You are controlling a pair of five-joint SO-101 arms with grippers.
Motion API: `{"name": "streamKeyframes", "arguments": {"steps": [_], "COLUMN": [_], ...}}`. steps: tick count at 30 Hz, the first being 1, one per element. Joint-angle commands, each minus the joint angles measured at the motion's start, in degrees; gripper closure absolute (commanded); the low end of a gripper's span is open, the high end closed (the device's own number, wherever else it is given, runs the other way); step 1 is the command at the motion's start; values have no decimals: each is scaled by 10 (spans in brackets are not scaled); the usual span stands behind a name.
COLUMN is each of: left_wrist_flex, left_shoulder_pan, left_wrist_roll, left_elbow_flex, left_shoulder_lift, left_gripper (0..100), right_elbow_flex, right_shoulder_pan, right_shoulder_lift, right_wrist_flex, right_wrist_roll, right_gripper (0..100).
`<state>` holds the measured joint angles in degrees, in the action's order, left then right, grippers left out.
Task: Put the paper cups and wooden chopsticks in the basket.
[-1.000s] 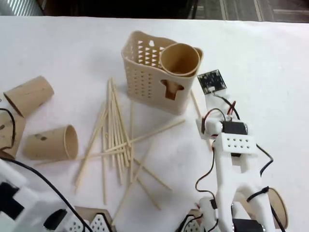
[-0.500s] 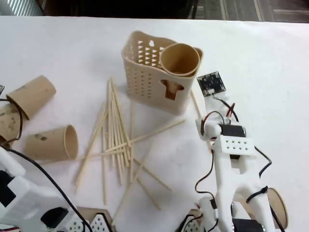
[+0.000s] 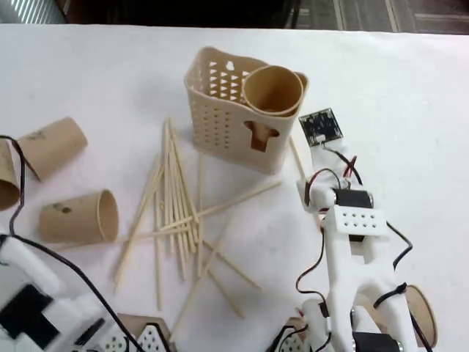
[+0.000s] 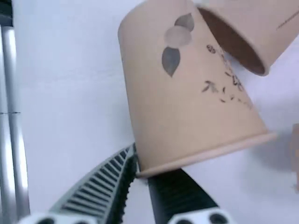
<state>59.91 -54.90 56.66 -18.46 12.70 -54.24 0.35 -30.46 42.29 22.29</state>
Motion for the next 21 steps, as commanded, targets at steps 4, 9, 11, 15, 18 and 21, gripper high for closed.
{"name": "streamKeyframes", "arguments": {"steps": [4,9,11,15,18,21], "left_wrist_flex": [67,76,76,106,156,180], "left_shoulder_pan": [45,99,128,215,297,381], "left_wrist_roll": [-63,-150,-188,-246,-285,-335], "left_elbow_flex": [19,19,20,34,70,109], "left_shoulder_lift": [155,244,276,320,324,308], "left_gripper": [978,978,979,978,977,977], "right_elbow_flex": [4,13,20,28,29,28], "right_shoulder_pan": [6,36,57,80,80,80], "right_shoulder_lift": [-20,-19,-18,-15,-15,-15], "right_wrist_flex": [-7,-9,-9,-9,-9,-15], "right_wrist_roll": [-4,-27,-52,-71,-83,-86], "right_gripper": [974,974,974,974,974,974]}}
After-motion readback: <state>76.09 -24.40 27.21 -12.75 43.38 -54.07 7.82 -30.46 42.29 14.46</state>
